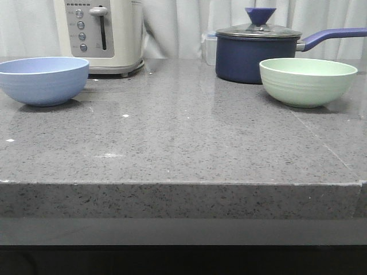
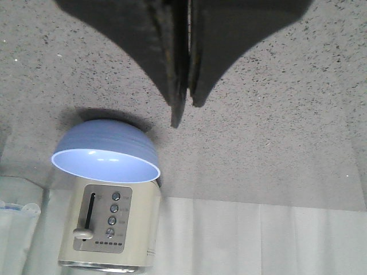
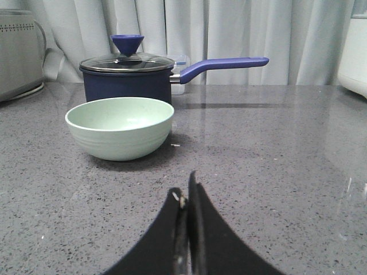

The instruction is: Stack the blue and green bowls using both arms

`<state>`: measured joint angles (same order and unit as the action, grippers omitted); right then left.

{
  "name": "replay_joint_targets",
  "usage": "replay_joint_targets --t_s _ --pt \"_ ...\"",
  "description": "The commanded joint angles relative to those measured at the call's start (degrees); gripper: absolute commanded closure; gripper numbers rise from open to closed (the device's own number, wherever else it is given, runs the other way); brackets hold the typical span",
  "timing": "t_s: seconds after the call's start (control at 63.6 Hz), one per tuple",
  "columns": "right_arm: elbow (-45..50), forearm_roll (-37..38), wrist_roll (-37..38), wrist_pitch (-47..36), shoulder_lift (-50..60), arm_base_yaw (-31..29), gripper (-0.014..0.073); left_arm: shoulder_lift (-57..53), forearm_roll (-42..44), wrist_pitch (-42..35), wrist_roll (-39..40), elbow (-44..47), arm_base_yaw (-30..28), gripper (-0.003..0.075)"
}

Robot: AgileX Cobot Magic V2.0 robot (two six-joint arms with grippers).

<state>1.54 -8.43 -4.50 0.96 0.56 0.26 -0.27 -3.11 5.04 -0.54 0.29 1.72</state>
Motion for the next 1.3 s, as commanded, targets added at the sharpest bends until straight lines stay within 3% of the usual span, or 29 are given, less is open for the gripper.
replay_joint_targets --t_s 0.0,0.849,1.037,1.289 --pt "-0.90 0.26 -0.13 -4.25 1.17 0.05 0.0658 -1.01 -0.01 -5.04 0.54 0.22 0.34 0.0740" --pt "-1.14 0.26 -0.13 -4.31 1.17 0.05 0.0658 -1.01 -0.11 -7.09 0.54 0.00 0.34 0.0740" --pt "-8.05 0.26 -0.13 1.02 1.17 0.05 0.0658 -0.77 -0.49 -4.48 0.54 -7.16 0.46 0.0740" --pt "-23.21 0.26 -0.13 11.38 -3.13 0.05 0.0658 1.79 -0.49 9.18 0.54 -23.56 0.46 0.0740"
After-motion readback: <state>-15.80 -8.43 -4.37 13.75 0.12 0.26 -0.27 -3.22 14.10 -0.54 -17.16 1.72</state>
